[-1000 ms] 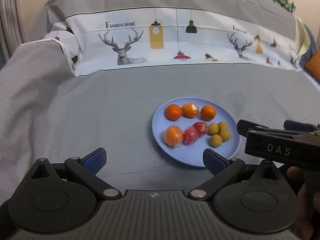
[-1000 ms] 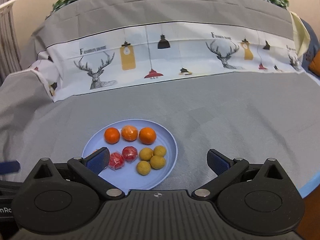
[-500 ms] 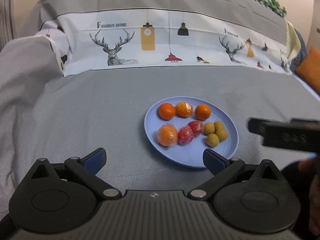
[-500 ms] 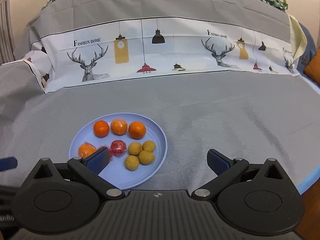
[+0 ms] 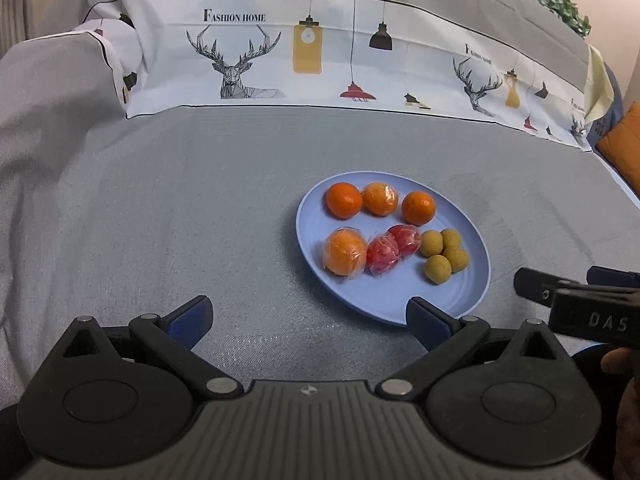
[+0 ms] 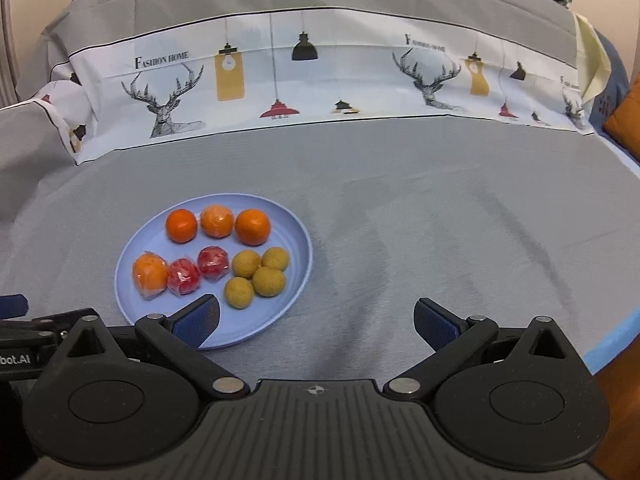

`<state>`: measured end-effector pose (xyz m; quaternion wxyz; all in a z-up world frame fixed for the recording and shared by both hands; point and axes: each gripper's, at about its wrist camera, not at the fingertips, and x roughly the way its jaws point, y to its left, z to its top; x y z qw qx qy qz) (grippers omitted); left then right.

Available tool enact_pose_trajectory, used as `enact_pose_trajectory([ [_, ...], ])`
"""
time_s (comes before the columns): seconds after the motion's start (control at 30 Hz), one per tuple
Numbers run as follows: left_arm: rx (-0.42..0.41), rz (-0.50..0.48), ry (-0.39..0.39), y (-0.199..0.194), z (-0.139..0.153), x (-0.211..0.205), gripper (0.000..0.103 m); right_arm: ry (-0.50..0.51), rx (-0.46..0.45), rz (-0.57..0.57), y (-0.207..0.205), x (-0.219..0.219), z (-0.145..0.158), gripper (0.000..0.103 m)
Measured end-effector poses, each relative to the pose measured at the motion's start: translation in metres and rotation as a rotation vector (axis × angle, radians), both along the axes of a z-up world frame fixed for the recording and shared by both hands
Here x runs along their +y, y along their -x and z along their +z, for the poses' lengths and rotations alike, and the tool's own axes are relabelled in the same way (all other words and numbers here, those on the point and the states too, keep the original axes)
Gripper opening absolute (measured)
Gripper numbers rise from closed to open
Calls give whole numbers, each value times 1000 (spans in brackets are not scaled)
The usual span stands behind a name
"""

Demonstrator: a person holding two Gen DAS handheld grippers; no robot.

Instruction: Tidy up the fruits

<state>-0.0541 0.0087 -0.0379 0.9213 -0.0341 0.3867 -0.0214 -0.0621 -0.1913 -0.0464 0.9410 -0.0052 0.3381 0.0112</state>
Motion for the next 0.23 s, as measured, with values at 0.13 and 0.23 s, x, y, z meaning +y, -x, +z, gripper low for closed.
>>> enact_pose_trajectory([
  [0.13,-10,-8,-2,1,-1,-2,103,28,-13,43,1,9,-2,102],
  [0.23,-12,-13,-7,1,-2,-4,103,18,-24,50,1,8,0,102],
])
